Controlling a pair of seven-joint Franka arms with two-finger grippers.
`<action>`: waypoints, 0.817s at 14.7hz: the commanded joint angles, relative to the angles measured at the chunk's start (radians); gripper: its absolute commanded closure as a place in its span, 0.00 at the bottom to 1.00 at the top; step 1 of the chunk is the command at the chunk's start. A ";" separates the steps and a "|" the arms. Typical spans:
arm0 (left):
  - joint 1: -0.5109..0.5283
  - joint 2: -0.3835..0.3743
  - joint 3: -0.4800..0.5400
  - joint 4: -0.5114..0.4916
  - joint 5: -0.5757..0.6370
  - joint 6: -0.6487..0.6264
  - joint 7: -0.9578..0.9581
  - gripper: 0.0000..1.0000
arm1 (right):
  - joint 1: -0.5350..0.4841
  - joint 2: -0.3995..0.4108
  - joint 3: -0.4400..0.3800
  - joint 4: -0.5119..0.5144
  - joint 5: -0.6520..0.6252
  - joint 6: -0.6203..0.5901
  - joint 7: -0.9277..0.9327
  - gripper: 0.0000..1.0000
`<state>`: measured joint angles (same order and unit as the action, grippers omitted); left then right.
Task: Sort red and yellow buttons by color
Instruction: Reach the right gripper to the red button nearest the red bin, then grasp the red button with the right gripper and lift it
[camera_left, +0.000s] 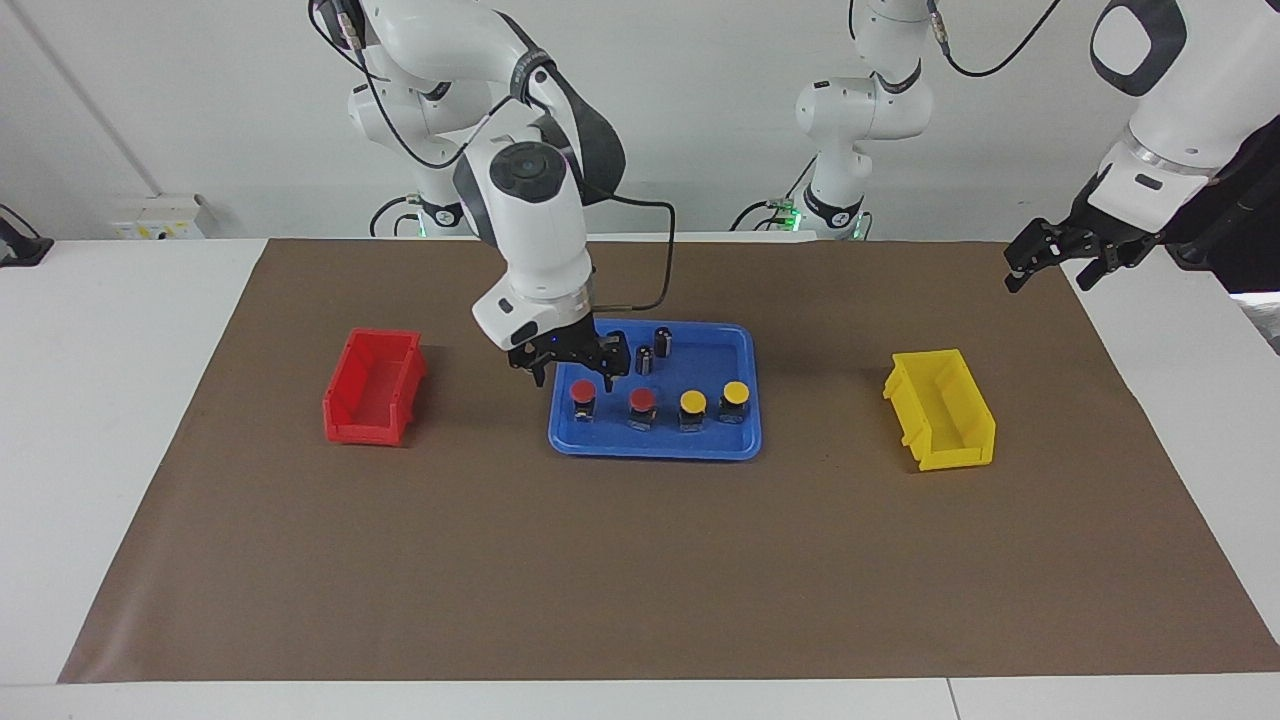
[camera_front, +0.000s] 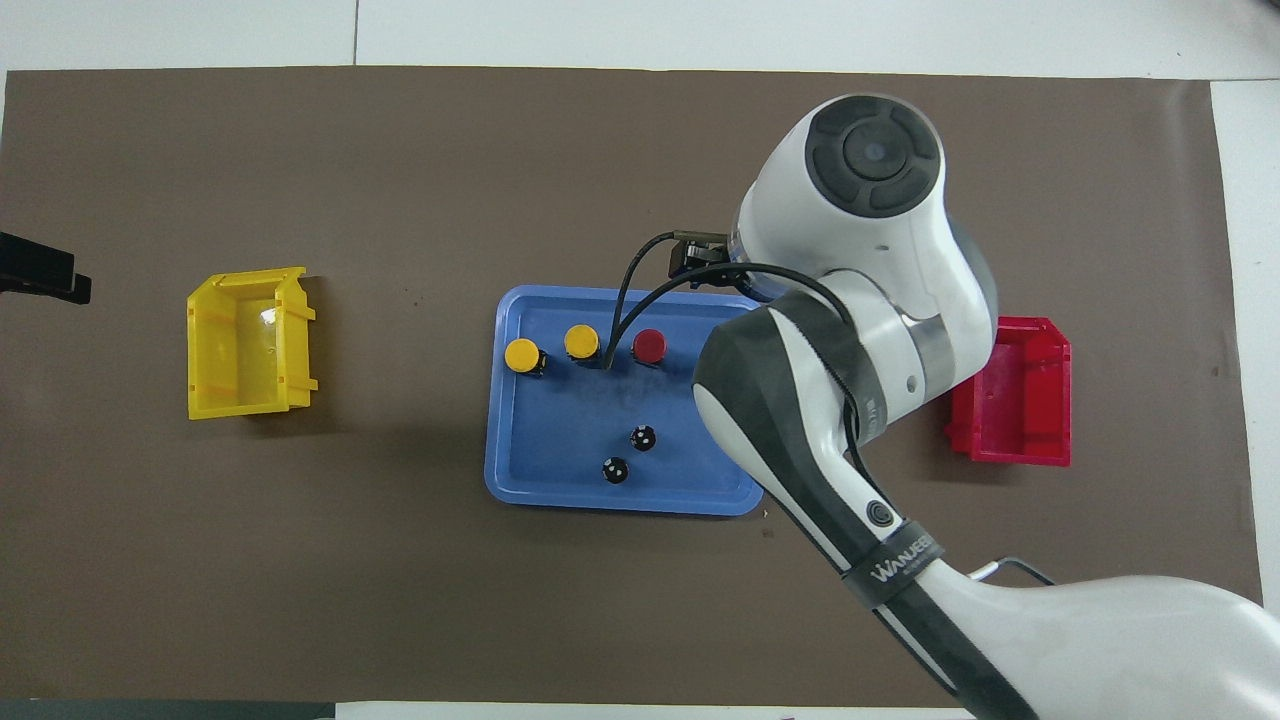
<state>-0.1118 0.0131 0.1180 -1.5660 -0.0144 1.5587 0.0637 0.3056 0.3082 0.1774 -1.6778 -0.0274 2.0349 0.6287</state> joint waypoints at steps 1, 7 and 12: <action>0.007 -0.008 -0.003 -0.006 -0.010 -0.011 0.007 0.00 | 0.003 -0.064 0.002 -0.160 -0.011 0.085 0.014 0.00; 0.007 -0.008 -0.003 -0.006 -0.010 -0.011 0.007 0.00 | 0.006 -0.084 0.004 -0.276 -0.011 0.169 0.014 0.07; 0.007 -0.008 -0.003 -0.006 -0.010 -0.011 0.007 0.00 | 0.013 -0.077 0.004 -0.304 -0.011 0.215 0.014 0.17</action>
<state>-0.1118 0.0131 0.1180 -1.5660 -0.0144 1.5586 0.0637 0.3174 0.2547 0.1765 -1.9449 -0.0274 2.2158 0.6289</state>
